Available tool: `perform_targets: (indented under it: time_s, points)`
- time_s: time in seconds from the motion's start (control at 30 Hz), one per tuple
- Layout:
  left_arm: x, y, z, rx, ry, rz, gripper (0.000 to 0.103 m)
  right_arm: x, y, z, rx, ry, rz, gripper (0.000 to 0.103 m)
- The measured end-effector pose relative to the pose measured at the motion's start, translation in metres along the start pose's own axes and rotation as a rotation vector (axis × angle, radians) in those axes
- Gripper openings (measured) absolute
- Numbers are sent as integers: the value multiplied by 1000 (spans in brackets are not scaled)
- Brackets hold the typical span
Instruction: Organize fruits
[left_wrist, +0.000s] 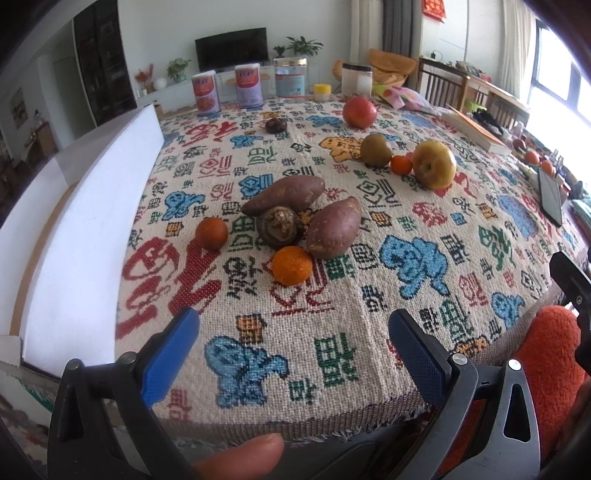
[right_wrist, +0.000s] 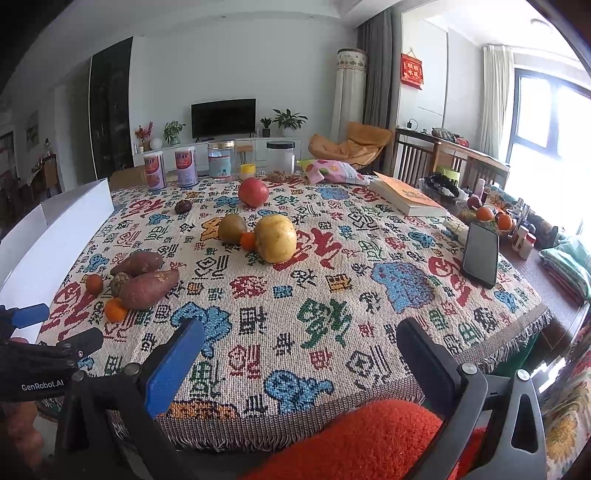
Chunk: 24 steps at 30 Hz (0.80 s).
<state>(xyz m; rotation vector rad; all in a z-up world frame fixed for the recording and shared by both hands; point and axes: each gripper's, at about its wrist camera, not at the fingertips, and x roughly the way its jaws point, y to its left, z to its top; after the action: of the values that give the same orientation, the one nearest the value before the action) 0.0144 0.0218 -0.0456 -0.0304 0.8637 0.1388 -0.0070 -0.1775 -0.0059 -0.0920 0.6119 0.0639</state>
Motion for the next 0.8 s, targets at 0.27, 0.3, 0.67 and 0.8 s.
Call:
perform_targets:
  time_s: [0.27,0.3,0.67,0.8]
  points:
    - [14,3,-5,-35,61,-23,102,2,0,-2,-13,-15,-10,103]
    - [15,3,-5,-35,65,-20,102,2,0,-2,-7,-16,-6,103]
    - [39,11,-10,-80,107,-15,102,5,5,-2,-22,10,11,103]
    - [51,17,-18,-91,151,11,102,7,10,-1,-47,29,18,103]
